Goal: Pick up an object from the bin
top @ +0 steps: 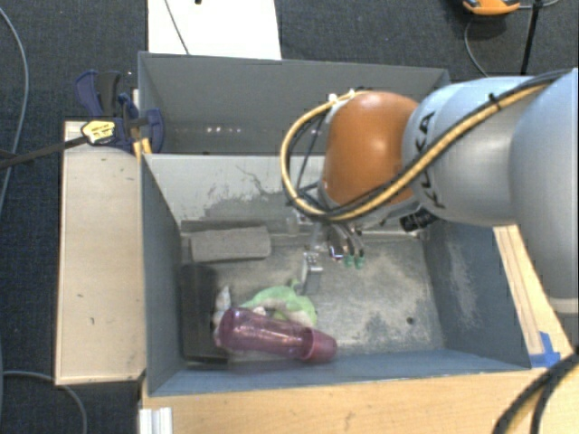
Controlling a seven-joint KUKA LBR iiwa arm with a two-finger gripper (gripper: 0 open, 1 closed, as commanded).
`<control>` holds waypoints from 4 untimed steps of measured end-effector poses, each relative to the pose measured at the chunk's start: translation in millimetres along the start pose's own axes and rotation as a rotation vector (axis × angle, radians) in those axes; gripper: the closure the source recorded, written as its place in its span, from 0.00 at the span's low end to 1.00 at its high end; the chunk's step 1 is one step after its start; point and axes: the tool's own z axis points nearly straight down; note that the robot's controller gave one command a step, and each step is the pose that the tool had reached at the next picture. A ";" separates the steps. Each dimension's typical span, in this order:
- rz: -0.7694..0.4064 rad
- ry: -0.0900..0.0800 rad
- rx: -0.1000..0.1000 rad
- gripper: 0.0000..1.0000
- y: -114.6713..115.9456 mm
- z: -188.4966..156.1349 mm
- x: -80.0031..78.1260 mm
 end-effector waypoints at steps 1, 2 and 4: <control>0.145 0.012 0.000 0.00 3.6 13.3 31.1; 0.131 0.001 0.000 0.00 -10.4 15.2 45.1; 0.169 -0.005 -0.002 1.00 -11.8 55.4 40.3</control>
Offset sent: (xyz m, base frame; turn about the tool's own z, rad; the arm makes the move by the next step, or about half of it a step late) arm -0.0611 -0.0237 -0.0254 0.0268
